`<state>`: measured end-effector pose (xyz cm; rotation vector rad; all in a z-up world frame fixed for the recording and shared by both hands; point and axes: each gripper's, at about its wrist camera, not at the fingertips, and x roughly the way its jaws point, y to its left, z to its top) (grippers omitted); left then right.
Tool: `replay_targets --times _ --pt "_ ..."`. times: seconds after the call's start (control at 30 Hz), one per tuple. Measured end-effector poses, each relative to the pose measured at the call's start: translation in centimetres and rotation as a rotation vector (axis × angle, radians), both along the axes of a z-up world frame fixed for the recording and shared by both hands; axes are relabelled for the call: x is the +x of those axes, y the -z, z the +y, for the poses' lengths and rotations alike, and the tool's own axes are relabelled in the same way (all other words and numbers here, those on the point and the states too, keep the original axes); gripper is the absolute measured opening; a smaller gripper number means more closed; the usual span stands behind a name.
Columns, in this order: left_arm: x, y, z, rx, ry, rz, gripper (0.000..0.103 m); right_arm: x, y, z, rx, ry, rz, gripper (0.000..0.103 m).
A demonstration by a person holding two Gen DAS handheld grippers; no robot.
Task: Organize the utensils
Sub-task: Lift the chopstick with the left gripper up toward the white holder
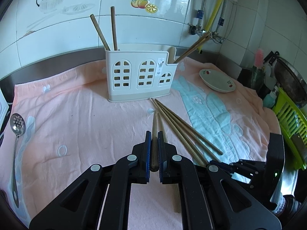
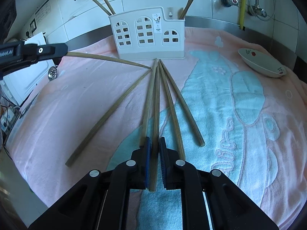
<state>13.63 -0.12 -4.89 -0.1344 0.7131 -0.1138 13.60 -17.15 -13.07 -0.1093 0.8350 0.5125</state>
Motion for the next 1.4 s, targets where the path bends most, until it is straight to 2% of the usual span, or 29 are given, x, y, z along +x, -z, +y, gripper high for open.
replay_targets --times 0.2,0.4,0.53,0.63,0.77,0.9,1.2,1.4 --pt "-0.2 -0.8 0.3 -0.007 0.003 -0.030 0.005 -0.6 -1.4 -0.6 0.015 0.006 -0.040 0.007" --pt "-0.4 -2.0 0.5 -0.023 0.016 -0.050 0.005 -0.9 -6.4 -1.1 0.047 -0.001 -0.164 0.007" --pt "-0.4 -3.3 0.0 -0.007 0.041 -0.071 0.005 -0.1 -10.2 -0.9 0.064 -0.016 -0.237 0.007" --pt "0.0 -4.2 0.0 -0.004 0.060 -0.076 0.005 1.0 -12.7 -0.4 0.069 -0.029 -0.269 0.006" --pt "0.4 -4.9 0.1 0.017 0.060 -0.089 0.005 2.3 -14.3 -0.5 0.092 -0.023 -0.281 0.005" --pt "0.5 -4.8 0.1 0.020 0.061 -0.086 0.005 1.9 -12.7 -0.9 0.101 -0.034 -0.229 0.006" --pt "0.5 -4.5 0.1 0.023 0.061 -0.082 0.005 0.0 -3.4 -1.7 0.041 -0.043 -0.033 0.006" --pt "0.5 -4.7 -0.3 0.033 0.065 -0.083 0.005 -0.1 -0.9 -1.7 0.025 -0.036 0.002 0.006"
